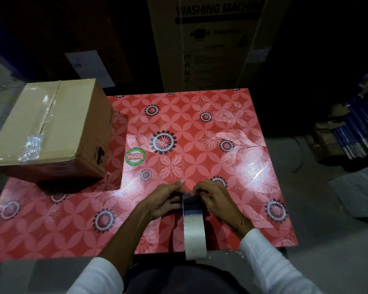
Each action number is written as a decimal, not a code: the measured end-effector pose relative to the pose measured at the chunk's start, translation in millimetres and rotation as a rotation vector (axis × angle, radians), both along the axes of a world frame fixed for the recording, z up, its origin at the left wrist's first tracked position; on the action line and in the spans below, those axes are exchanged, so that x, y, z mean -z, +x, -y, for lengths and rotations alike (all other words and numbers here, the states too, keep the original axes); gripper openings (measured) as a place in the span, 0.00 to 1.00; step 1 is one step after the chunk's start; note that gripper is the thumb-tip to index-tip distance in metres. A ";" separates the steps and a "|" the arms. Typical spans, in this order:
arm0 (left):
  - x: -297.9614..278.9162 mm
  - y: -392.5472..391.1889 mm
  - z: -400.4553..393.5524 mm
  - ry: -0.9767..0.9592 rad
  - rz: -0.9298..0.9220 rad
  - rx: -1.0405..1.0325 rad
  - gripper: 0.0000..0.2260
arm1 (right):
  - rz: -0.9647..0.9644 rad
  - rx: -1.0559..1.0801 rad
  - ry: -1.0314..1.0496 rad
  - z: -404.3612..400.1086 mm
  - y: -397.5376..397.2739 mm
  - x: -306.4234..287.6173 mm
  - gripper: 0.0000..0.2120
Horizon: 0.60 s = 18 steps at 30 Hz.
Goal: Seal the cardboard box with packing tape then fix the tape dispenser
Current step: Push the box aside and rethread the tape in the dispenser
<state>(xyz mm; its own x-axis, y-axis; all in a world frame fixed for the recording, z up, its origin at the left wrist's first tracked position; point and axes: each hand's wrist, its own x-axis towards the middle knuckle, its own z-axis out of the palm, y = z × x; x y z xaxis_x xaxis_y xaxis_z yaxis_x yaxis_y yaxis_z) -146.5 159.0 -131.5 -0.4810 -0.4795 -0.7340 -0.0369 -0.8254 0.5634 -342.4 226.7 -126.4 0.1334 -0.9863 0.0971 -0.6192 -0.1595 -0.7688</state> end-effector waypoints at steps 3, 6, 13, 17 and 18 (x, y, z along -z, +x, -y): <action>-0.3 0.2 -0.2 -0.051 0.036 0.070 0.17 | 0.000 0.005 0.003 -0.6 -0.3 0.6 0.13; -1.8 -1.2 -0.3 -0.112 0.083 0.142 0.07 | 0.007 0.013 0.009 -0.5 -0.3 0.9 0.13; -0.5 -3.1 0.2 -0.122 0.067 0.141 0.10 | 0.006 0.022 0.014 -1.9 -1.2 1.8 0.14; 1.6 -3.2 0.5 -0.129 0.083 0.138 0.05 | -0.005 0.026 0.024 -2.3 -1.2 2.9 0.14; 1.3 -3.3 0.6 -0.130 0.087 0.137 0.05 | -0.005 0.026 0.024 -2.2 -1.2 3.0 0.14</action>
<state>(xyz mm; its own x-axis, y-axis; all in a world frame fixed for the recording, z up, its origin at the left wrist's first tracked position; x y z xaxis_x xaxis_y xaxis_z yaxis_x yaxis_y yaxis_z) -149.7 158.4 -132.7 -0.4855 -0.5072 -0.7121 -0.1973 -0.7299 0.6544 -343.6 228.9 -129.4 0.1081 -0.9915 0.0725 -0.6265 -0.1245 -0.7694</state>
